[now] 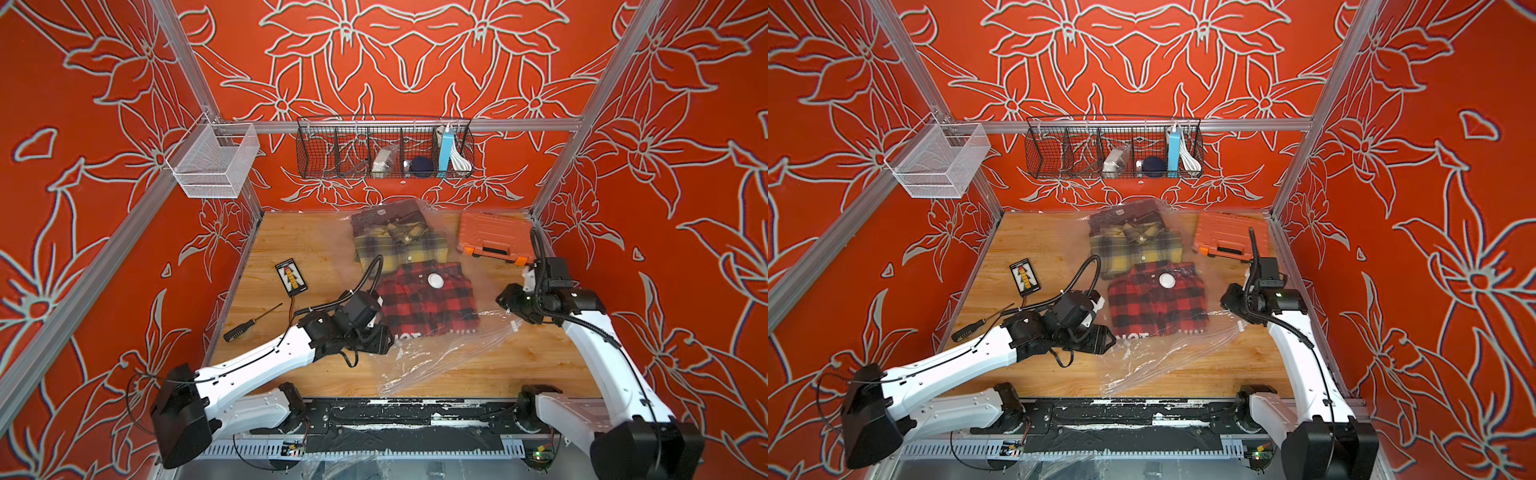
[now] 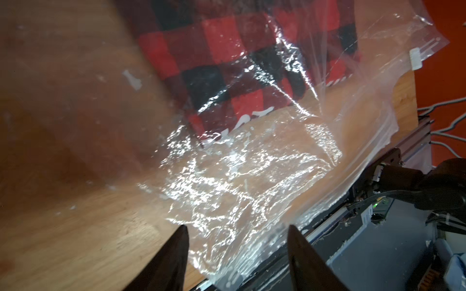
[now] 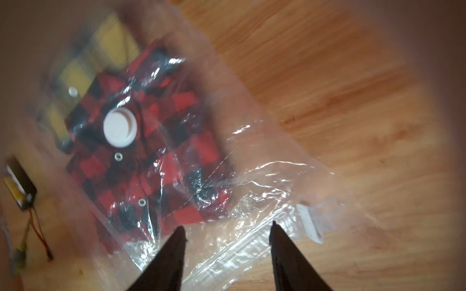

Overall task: Place the folded shirt into the vacuum bag
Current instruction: Adjust the vacuum bag at the center of the board.

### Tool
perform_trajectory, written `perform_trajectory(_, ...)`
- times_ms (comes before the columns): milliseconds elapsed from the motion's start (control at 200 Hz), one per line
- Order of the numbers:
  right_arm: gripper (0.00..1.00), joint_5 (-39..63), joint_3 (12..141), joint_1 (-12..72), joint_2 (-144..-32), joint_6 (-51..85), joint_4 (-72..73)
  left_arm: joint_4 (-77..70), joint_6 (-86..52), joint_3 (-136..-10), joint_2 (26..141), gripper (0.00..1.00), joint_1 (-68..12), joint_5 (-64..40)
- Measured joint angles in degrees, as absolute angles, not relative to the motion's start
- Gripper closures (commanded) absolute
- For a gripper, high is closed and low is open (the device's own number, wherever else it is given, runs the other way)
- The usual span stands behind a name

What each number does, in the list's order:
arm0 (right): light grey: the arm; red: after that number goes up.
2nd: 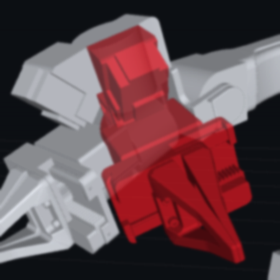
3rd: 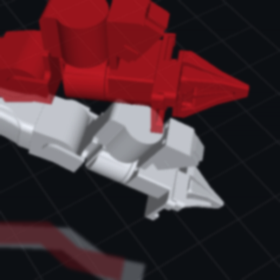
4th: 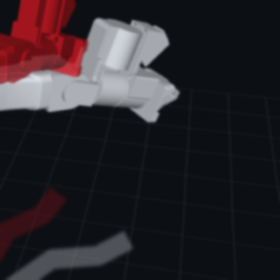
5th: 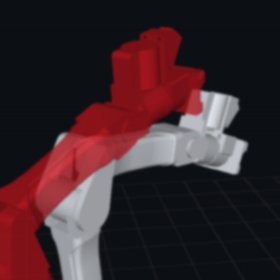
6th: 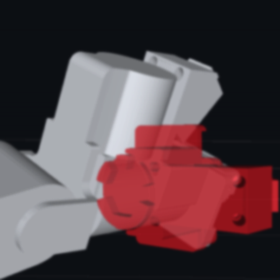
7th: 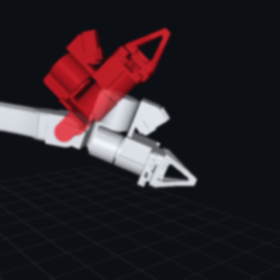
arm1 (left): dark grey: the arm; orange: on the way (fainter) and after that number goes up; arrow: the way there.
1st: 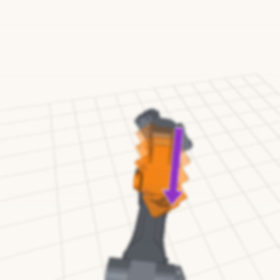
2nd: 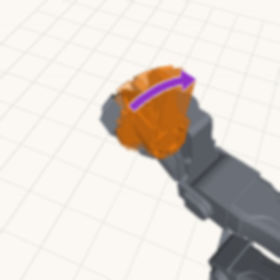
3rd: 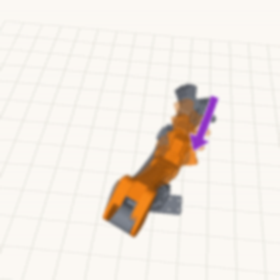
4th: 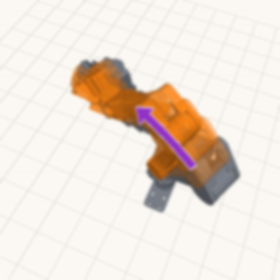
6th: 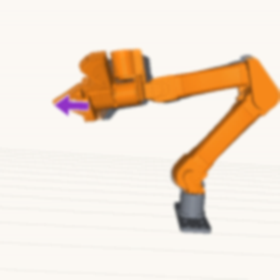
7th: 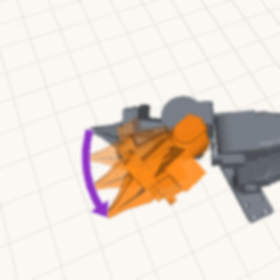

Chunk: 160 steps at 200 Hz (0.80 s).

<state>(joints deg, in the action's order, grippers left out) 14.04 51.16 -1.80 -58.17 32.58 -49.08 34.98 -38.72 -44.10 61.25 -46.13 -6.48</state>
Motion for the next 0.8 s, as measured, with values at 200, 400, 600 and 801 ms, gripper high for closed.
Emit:
perform_trajectory(200, 0.18, 14.04, 50.54, -9.50, -57.82, 31.97, -51.48, 43.03, -44.14, -39.48, 54.30, 0.20, -43.83, -5.78)
perform_trajectory(400, 0.17, 15.51, 46.02, -11.38, -57.91, 31.44, -51.18, 40.18, -50.37, -32.42, 50.33, 0.21, -43.55, -10.52)
perform_trajectory(600, 0.23, 18.81, 40.86, -11.64, -61.39, 31.66, -47.16, 31.59, -55.16, -26.22, 51.03, 0.24, -43.55, -15.53)
perform_trajectory(801, 0.29, 22.44, 39.09, -11.77, -63.81, 32.77, -39.59, 22.94, -57.43, -24.12, 53.58, 0.27, -43.53, -17.30)
